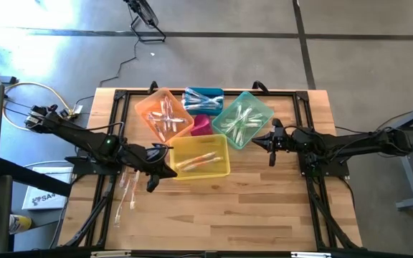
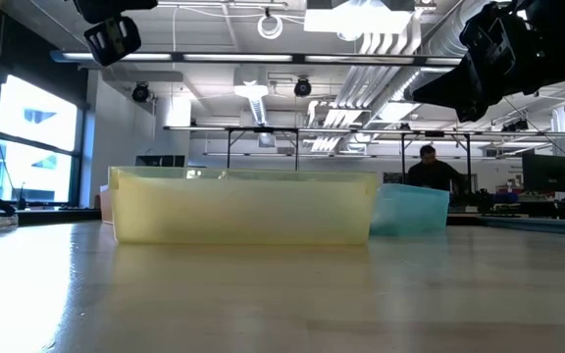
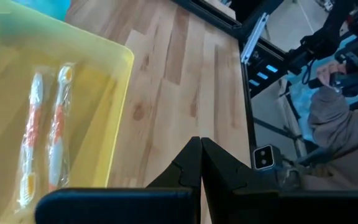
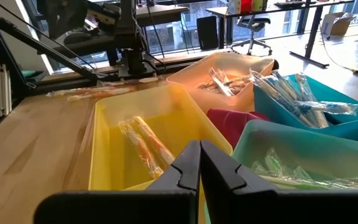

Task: Pick & Place Toothbrushes
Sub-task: Put the orange toothbrush into the yellow bin

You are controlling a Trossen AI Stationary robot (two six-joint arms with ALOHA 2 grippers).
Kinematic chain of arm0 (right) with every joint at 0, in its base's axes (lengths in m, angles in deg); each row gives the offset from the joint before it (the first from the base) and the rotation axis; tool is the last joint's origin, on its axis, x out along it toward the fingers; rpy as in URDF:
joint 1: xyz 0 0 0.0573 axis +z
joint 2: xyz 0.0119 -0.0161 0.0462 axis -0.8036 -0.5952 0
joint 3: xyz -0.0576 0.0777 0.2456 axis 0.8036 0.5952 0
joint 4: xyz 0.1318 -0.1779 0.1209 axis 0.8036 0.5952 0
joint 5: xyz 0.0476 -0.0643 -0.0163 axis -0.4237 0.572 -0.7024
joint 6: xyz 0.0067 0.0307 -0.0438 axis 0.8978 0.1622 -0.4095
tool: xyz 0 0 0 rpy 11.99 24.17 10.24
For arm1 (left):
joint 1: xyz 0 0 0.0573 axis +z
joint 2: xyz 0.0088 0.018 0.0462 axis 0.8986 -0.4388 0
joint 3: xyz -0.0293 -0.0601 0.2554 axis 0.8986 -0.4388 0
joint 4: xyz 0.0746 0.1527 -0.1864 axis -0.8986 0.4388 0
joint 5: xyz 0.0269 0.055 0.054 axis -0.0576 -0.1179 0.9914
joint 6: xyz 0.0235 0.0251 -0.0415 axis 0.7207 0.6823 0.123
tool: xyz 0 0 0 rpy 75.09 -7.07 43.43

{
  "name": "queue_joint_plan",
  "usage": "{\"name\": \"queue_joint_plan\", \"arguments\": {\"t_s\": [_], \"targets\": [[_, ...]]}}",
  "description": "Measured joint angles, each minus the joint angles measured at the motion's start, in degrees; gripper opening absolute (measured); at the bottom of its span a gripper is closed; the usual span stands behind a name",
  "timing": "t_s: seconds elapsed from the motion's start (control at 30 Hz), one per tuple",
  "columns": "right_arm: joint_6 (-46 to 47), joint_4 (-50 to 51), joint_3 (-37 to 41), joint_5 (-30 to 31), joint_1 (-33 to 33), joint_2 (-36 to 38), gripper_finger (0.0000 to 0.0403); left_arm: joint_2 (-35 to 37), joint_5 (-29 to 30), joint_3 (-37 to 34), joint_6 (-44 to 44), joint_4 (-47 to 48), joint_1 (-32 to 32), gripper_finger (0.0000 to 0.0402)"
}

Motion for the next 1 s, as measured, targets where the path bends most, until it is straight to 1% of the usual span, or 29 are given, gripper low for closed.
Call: {"name": "queue_joint_plan", "arguments": {"t_s": [0.67, 0.83, 1.0], "targets": [[0.0, 0.0, 0.0, 0.1, 0.0, 0.0, 0.0004, 0.0, 0.1, 0.0, 0.0, 0.2, 0.0, 0.0001], [0.0, 0.1, 0.0, 3.7, 0.0, 0.0, 0.0004, 0.0, 0.1, 0.0, 0.0, 0.2, 0.0, 0.0001], [0.0, 0.1, 0.0, 4.3, 0.0, -0.6, 0.0004, 0.0, -1.1, 0.0, 0.0, 0.2, 0.0, 0.0001]]}}
